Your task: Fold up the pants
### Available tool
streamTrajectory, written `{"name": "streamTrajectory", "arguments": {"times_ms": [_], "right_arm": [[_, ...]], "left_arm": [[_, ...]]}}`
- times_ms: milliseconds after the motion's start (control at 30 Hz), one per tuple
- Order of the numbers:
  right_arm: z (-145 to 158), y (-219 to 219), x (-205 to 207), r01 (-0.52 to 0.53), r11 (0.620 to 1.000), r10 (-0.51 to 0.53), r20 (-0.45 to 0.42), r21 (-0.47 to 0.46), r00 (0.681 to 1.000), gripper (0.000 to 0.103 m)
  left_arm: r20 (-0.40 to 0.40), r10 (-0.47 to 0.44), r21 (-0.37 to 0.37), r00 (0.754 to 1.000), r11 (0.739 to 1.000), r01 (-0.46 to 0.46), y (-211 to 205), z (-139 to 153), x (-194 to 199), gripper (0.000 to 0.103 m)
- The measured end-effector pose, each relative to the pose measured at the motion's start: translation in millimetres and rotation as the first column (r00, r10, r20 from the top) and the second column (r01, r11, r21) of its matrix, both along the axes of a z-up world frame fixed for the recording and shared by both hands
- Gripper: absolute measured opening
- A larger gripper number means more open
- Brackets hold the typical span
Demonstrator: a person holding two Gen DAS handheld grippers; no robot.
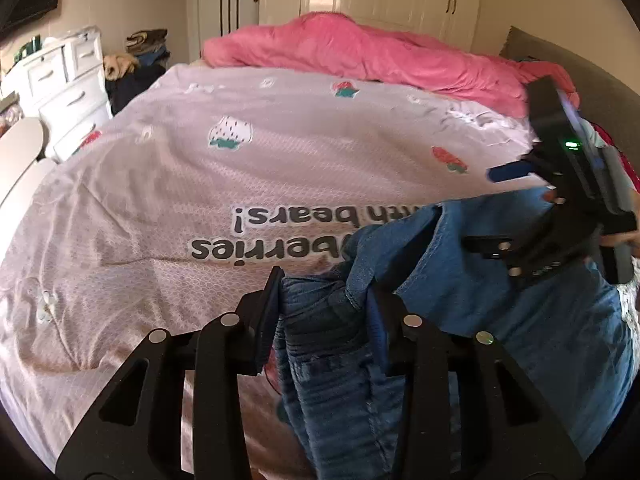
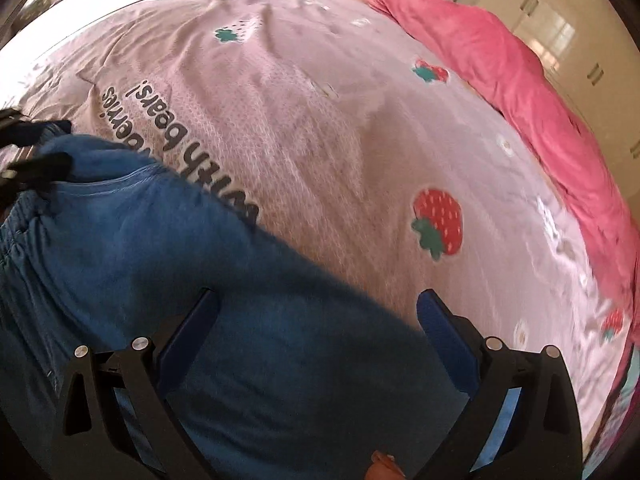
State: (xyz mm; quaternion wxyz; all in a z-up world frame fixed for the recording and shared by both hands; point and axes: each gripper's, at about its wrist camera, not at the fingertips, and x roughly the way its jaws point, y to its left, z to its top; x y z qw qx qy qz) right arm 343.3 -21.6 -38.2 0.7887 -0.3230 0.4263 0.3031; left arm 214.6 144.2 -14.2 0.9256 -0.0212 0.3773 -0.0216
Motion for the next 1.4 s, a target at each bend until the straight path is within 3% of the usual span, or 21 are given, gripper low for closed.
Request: {"name": "streamTrajectory", "arguments": {"times_ms": [167,200,233,333,433,667,933,1033,1167,1400], "right_arm": [[-11,13,-4,-0.051,0.998,0.051,0.007,-0.047,0.999,0.096],[-11,11,-7,-0.064,0.998,0.063,-0.007,-0.025,0.998,0.077],[-10,9,-11,-0.074,0.997,0.075,-0.042,0.023,0.996,0.051],[-5,1,-26,-0.055,0.996,0.057,-0.033,0.065,0.998,0.02],[6,-19,-47,-0.013,0.993,0.017,-0.034,0.117,0.999,0.009],[46,-72,-102,0.072,0.943,-0.063,-0.039,0.324,0.997,0.007],[65,-100,-194,0.048,0.908,-0.029,-0.052,0.417,0.998,0.007],[61,-106,-229,0.031,0.9,0.0,-0.071,0.435,0.998,0.007],[45,-105,-268,0.005,0.912,0.043,-0.109,0.41,0.993,0.007],[13,-97,-297,0.015,0.926,0.072,-0.217,0.377,0.974,0.008]], "left_arm": [[0.038,-0.028,0.048,0.999,0.998,0.026,-15,7,-10,0.029],[0.04,-0.031,0.058,0.999,0.998,0.029,-16,8,-11,0.029],[0.043,-0.024,0.064,0.999,0.998,0.021,-16,8,-13,0.029],[0.044,-0.01,0.05,0.999,0.999,0.008,-12,8,-16,0.029],[0.063,-0.007,0.015,0.998,1.0,0.006,-9,15,-26,0.029],[0.102,-0.036,0.018,0.994,0.999,0.034,-23,26,-54,0.029],[0.135,-0.053,-0.015,0.989,0.998,0.055,-30,33,-129,0.03],[0.117,-0.059,-0.025,0.991,0.998,0.063,-30,32,-151,0.031],[0.036,-0.087,0.031,0.996,0.996,0.086,-37,17,-169,0.031],[-0.076,-0.064,-0.049,0.995,0.997,0.061,-25,-7,-183,0.036]]}}
